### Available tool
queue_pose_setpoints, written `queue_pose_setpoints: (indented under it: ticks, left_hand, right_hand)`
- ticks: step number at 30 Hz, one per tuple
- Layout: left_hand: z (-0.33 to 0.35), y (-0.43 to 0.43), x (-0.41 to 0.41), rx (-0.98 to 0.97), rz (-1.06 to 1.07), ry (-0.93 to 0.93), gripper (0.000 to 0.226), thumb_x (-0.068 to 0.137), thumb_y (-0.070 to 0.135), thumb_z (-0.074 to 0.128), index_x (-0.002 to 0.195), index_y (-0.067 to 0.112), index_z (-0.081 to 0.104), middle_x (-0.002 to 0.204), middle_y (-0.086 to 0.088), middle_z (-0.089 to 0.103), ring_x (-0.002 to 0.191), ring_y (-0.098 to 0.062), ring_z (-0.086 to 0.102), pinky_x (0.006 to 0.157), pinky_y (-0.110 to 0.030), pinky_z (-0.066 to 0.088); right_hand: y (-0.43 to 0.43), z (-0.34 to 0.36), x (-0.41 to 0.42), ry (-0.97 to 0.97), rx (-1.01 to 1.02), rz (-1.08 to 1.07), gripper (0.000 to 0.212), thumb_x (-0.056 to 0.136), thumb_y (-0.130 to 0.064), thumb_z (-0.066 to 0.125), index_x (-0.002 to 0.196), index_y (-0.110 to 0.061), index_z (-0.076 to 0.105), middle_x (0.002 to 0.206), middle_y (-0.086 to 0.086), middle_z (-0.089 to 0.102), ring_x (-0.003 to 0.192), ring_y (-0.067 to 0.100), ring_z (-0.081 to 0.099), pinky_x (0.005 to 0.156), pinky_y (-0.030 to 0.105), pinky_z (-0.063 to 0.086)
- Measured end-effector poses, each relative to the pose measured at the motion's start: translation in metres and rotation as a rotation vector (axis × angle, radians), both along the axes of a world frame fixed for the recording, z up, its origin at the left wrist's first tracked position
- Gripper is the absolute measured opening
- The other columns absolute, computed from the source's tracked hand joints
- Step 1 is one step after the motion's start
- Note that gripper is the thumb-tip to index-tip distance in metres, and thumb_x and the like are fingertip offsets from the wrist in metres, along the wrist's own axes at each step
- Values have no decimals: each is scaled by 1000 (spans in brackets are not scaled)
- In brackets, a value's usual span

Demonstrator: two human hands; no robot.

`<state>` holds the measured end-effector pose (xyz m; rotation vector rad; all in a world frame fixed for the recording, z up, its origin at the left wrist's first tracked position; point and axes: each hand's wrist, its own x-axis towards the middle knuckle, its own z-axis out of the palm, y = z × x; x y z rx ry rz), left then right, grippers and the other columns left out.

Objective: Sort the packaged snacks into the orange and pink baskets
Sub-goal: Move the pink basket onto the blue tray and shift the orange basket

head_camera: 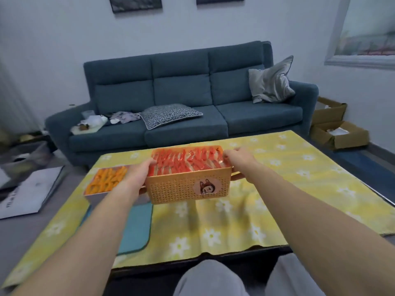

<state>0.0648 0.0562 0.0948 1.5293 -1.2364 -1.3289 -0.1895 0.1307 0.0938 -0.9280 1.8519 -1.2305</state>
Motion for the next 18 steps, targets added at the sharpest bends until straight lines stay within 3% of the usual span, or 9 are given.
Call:
queue_pose_setpoints:
  ticks: [4, 11, 14, 18]
  left_hand:
    - [-3, 8, 86, 9, 53, -79, 13, 85, 34, 64, 86, 20, 65, 81, -4, 66, 68, -21, 57, 61, -27, 43]
    - [-39, 3, 199, 145, 167, -158, 8, 84, 23, 62, 82, 15, 61, 74, -7, 58, 62, -22, 50, 60, -29, 39]
    - [-61, -9, 227, 167, 224, -181, 6, 84, 14, 61, 79, 12, 62, 72, -9, 60, 59, -24, 51, 57, -27, 41]
    - [-88, -32, 249, 158, 270, -218, 6, 79, 15, 62, 77, 14, 57, 81, -12, 51, 71, -24, 47, 64, -35, 40]
  right_hand:
    - [-7, -13, 76, -30, 82, 158, 16, 91, -18, 52, 87, -6, 62, 77, 11, 70, 69, 29, 71, 67, 47, 65]
    - [-38, -57, 180, -119, 184, 279, 25, 90, -17, 57, 95, 3, 70, 77, 14, 72, 56, 30, 71, 58, 43, 64]
    - [-54, -76, 209, -129, 209, 308, 26, 88, -19, 59, 95, 3, 71, 82, 16, 74, 60, 32, 72, 59, 43, 64]
    - [-80, -98, 233, -124, 212, 329, 29, 84, -22, 59, 97, 3, 70, 92, 19, 76, 70, 32, 72, 67, 49, 65]
